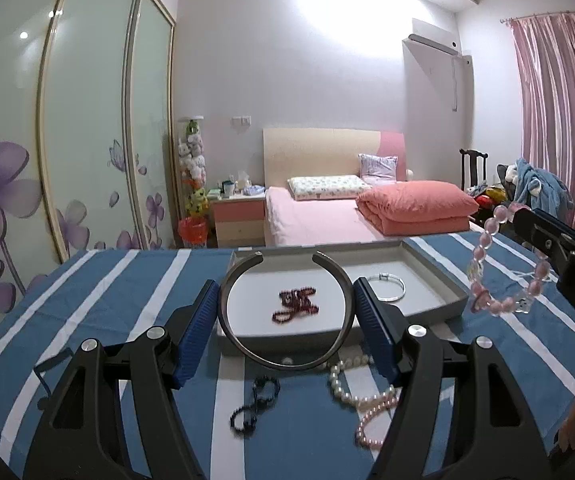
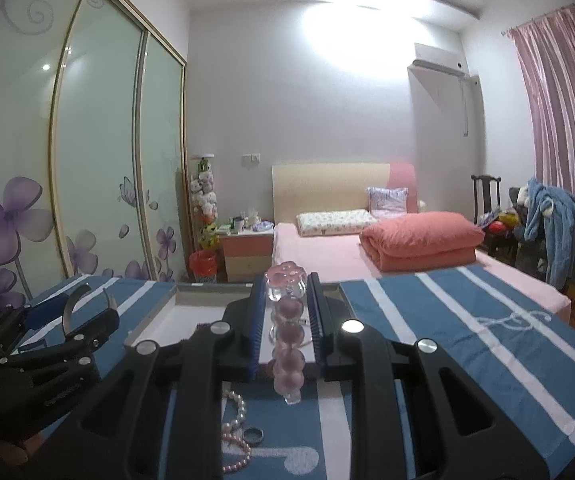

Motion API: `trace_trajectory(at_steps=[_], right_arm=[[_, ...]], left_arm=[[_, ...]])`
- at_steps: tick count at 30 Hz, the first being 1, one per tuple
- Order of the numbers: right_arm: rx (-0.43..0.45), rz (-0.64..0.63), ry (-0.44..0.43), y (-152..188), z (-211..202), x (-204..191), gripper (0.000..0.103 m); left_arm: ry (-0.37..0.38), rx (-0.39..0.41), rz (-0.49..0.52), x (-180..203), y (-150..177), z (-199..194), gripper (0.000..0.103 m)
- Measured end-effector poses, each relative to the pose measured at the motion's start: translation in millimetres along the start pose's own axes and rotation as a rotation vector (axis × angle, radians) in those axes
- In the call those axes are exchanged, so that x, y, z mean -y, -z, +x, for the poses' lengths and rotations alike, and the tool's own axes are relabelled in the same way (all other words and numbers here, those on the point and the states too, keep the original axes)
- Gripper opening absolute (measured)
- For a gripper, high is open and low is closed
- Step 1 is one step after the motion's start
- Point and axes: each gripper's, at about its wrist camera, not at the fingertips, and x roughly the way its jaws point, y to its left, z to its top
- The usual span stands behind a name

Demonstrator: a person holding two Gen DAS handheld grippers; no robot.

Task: Organize jewelry
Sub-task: 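Lift the cuff with left tool toward the tray while right tool carries the pink bracelet, then lower and open left tool in the tray while right tool releases the pink bracelet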

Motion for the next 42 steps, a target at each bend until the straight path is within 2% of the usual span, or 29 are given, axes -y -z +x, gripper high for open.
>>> trace_trajectory(at_steps=[14,26,31,42], right_arm=[[0.089,-0.013,0.041,-26.9,27.5,-8.7,0.021],[0.052,0.008,0.060,-29.7,87.9,-9.7,0.021],[0.001,0.017,0.061,-21.7,124.5,-9.2,0.021],[-0.261,0.108,-0.003,8.9,206.7,4.7,0.021]], left_arm=[[-0.037,0.066,-0.018,-2.7,-29.8,30.3,0.068],[-0.030,0.029,-0.021,1.6,-32.6,75.8,0.068],[-0.019,-0.022,-0.030,0.4,-29.9,99.3,0.068],[0.025,-0.184,-0.037,1.2,-15.6,148.2,0.068]])
